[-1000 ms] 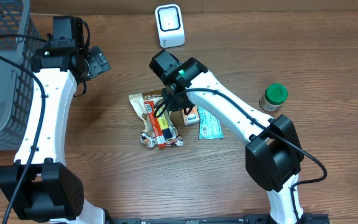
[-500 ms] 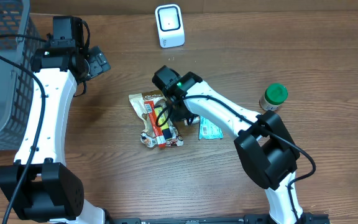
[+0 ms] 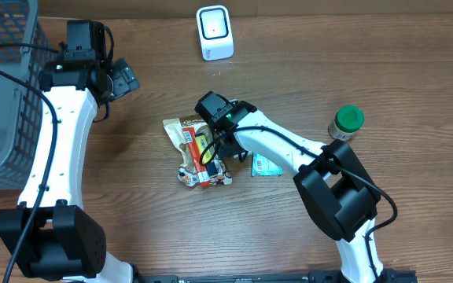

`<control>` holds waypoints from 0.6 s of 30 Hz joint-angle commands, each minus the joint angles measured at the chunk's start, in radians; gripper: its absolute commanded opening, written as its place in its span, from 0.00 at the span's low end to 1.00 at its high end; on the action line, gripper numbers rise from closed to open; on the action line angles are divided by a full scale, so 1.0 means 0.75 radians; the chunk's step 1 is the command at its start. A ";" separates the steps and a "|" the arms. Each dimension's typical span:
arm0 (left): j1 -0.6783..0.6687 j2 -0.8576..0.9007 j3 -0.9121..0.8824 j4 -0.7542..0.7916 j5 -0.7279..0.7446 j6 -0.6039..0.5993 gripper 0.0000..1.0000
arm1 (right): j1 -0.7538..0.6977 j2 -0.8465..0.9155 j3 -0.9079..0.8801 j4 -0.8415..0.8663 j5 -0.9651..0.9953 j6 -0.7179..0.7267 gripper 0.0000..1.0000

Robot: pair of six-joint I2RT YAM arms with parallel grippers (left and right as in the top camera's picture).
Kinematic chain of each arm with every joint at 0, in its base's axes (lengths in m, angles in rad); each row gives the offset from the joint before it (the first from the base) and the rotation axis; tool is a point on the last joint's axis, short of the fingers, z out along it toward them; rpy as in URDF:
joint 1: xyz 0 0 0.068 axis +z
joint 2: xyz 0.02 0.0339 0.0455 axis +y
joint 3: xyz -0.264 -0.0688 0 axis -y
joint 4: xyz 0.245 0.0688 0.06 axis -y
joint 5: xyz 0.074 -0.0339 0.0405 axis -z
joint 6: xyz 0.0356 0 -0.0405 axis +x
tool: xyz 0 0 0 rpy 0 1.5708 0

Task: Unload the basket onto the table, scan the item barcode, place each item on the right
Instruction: 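Close the right gripper on the orange box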

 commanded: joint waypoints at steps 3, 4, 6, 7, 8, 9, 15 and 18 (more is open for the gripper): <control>0.006 -0.012 0.008 0.001 -0.003 0.028 1.00 | -0.006 0.020 -0.027 0.014 -0.011 0.005 0.05; 0.006 -0.012 0.008 0.001 -0.003 0.029 1.00 | -0.008 0.014 -0.012 0.003 -0.018 0.005 0.04; 0.006 -0.012 0.008 0.001 -0.003 0.029 1.00 | -0.010 -0.003 0.027 -0.028 -0.025 0.005 0.04; 0.006 -0.012 0.008 0.001 -0.003 0.029 1.00 | -0.010 -0.016 0.048 -0.045 -0.025 0.005 0.04; 0.006 -0.012 0.008 0.001 -0.003 0.029 1.00 | -0.010 -0.029 0.069 -0.060 -0.025 0.005 0.04; 0.006 -0.012 0.008 0.001 -0.003 0.028 1.00 | -0.010 -0.045 0.087 -0.075 -0.025 0.005 0.04; 0.006 -0.012 0.008 0.001 -0.003 0.029 1.00 | -0.033 -0.204 0.152 -0.135 -0.085 0.005 0.04; 0.006 -0.012 0.008 0.001 -0.003 0.028 1.00 | -0.065 -0.289 0.152 -0.149 -0.232 -0.015 0.04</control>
